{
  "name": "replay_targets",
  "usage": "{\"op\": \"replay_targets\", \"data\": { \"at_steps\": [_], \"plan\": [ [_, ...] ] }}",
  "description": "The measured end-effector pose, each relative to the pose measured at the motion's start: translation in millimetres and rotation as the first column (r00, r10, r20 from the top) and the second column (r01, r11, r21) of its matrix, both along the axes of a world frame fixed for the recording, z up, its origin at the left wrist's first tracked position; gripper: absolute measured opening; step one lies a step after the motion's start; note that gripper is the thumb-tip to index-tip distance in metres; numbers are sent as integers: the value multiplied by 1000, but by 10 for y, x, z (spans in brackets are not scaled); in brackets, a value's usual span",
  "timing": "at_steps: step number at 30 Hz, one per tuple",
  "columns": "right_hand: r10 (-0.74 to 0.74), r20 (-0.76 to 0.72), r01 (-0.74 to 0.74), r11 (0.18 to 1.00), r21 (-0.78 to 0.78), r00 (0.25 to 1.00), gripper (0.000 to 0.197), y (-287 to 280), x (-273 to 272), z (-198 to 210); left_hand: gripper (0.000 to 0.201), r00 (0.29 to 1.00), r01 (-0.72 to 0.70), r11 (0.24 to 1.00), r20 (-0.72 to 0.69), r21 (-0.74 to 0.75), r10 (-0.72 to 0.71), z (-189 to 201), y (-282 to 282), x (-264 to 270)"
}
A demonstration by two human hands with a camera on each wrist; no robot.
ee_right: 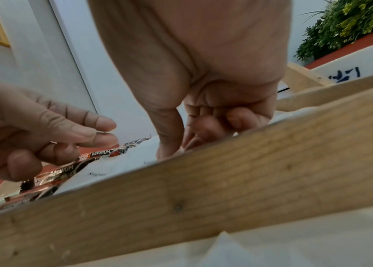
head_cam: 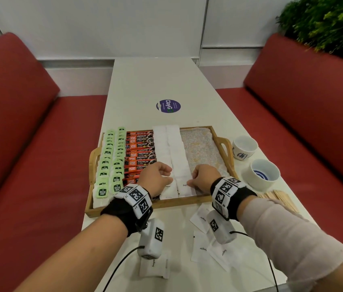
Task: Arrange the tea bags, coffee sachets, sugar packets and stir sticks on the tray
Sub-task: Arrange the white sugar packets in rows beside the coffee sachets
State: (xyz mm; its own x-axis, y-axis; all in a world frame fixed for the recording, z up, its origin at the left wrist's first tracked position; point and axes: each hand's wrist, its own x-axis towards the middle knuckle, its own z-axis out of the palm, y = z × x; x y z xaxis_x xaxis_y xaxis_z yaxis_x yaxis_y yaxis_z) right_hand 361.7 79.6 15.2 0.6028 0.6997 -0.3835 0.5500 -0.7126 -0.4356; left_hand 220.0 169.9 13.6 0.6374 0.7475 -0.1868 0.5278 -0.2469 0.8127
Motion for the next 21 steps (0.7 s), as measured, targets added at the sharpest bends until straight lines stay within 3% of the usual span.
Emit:
{"op": "replay_targets", "data": {
  "at_steps": [6,12,21],
  "plan": [
    [-55,9,53,990,132,998,21,-204,28,130,15,1000,-1,999,29,-35,2,85,-133,16],
    [-7,13,5,983,185,1000,21,-588,56,231,12,1000,23,994,-11,-105,-24,119,-457,31],
    [31,-56,-31,1000,3,998,24,-1167,-59,158,13,986,42,985,-155,-167,-68,29,-912,-35]
  ]
}}
